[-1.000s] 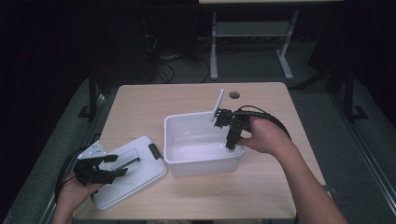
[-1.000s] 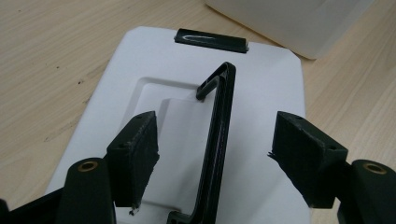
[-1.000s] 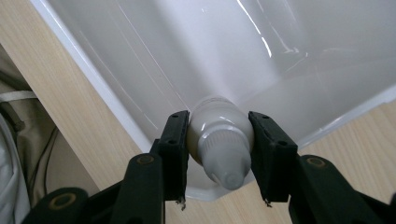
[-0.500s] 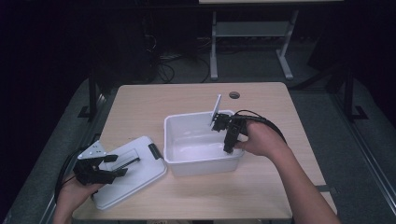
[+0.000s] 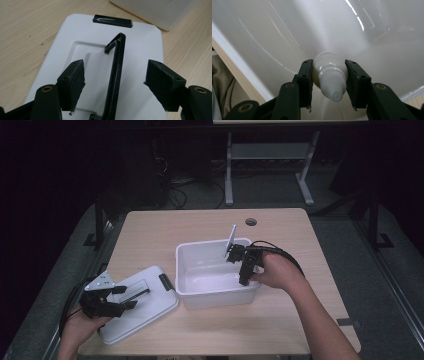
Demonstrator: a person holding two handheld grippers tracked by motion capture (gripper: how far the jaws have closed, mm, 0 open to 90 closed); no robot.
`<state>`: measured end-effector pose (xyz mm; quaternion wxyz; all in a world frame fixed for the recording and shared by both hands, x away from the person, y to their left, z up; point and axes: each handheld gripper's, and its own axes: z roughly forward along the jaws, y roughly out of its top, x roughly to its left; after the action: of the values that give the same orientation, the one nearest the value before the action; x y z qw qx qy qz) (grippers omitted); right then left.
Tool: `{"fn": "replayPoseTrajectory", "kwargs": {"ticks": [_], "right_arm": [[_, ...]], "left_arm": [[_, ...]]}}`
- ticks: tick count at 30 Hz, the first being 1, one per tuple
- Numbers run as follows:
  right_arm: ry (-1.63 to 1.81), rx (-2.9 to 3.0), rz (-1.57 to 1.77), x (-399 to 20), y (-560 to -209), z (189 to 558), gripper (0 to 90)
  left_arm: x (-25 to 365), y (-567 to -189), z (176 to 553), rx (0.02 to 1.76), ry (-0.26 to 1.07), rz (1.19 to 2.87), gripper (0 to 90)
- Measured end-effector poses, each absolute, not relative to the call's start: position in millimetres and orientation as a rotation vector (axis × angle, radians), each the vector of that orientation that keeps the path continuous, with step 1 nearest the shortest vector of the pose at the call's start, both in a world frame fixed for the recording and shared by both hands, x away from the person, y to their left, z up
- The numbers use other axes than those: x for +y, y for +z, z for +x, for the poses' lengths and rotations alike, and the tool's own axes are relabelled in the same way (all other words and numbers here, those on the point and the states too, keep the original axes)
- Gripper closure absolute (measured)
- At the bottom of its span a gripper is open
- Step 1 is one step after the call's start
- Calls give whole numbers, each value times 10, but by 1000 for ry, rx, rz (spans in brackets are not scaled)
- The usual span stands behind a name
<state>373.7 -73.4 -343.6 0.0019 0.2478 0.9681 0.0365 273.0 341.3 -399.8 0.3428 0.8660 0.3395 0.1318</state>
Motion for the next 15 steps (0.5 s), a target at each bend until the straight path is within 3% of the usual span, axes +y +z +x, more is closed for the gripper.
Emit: {"fn": "replayPoseTrajectory", "kwargs": {"ticks": [15], "right_arm": [[104, 3029, 780, -720, -3533, 3761, 590]], "left_arm": [[3422, -3998, 2729, 886, 343, 2244, 308]]}}
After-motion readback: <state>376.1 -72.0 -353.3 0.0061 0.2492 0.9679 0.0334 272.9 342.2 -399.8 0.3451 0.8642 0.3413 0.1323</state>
